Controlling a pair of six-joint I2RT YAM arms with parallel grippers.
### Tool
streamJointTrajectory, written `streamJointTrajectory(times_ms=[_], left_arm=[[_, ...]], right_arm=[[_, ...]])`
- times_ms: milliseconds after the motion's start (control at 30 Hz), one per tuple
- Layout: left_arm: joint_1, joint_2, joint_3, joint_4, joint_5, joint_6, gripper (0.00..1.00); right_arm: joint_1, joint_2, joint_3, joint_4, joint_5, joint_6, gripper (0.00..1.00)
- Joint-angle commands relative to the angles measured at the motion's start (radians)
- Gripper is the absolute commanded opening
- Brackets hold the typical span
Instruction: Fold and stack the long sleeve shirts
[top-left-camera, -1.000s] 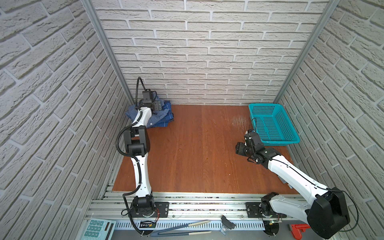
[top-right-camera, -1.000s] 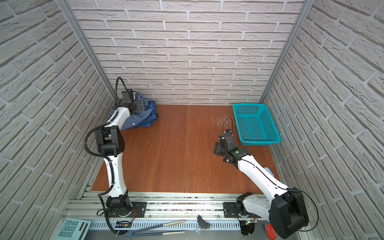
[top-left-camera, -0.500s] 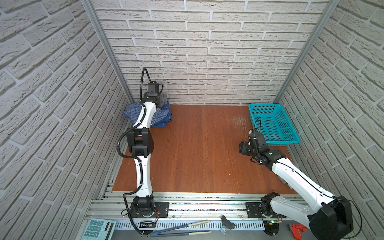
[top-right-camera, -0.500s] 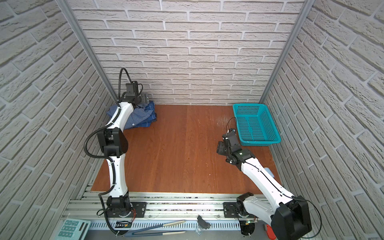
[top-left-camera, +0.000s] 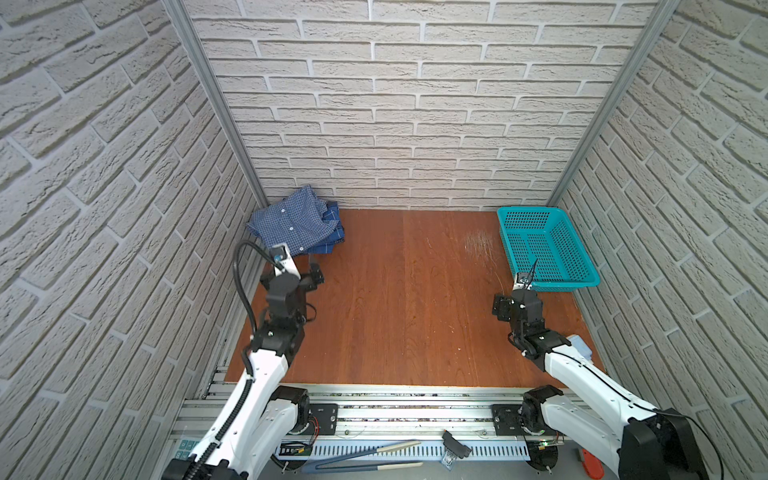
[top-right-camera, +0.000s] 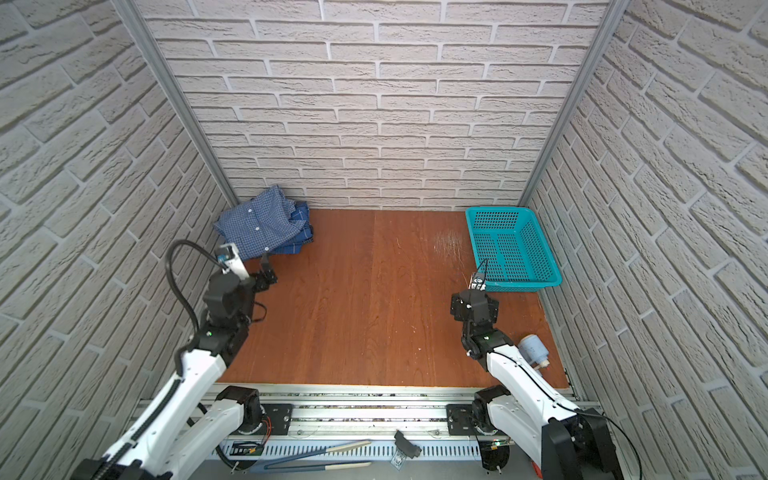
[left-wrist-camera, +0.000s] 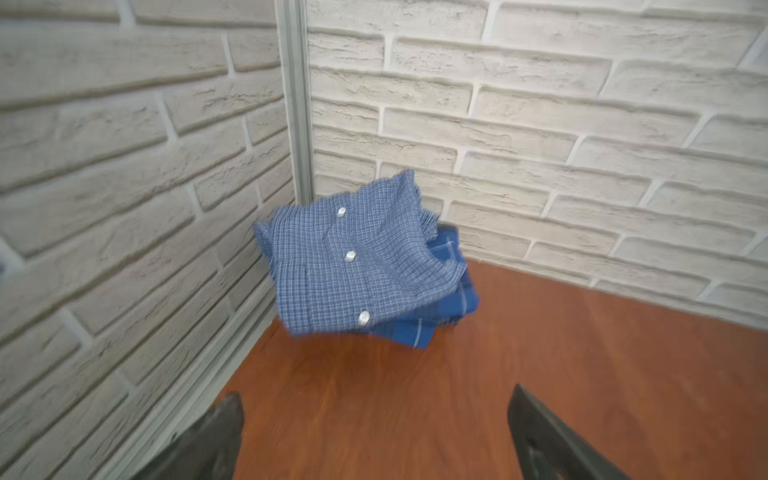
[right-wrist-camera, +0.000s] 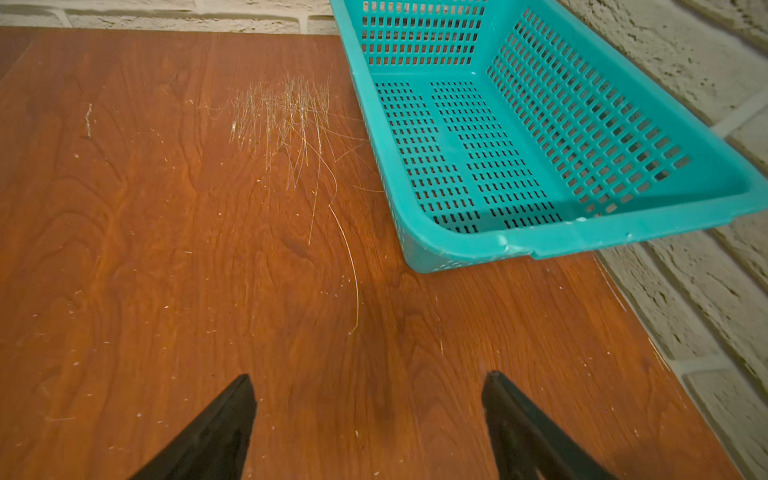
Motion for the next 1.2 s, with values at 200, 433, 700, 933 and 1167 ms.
streamJointTrajectory(times_ms=[200,433,700,933,1167], left_arm=[[0.089,0.377,-0.282,0.78,-0.033,0.133,0.99],[0.16,0.714,-0.228,1.118,0.236,0.145,0.98],[0.089,0.797,-0.194,1.158,0.053,0.181,0.98],[0.09,0.785,-0.193,1.137,0.057,0.177,0.98],[0.089,0.783,-0.192,1.135,0.056,0.175,0.99]], right_arm=[[-0.045,0.145,-0.205,0.784,-0.149,-0.232,0.96],[-0.072,0.457,-0.133,1.078,-0.457,-0.261,1.0],[-0.17,0.538,-0.143,1.175,-0.618,-0.202,1.0],[-0.17,0.5,-0.132,1.101,-0.619,-0.203,1.0],[-0.169,0.498,-0.128,1.085,-0.617,-0.206,1.0]])
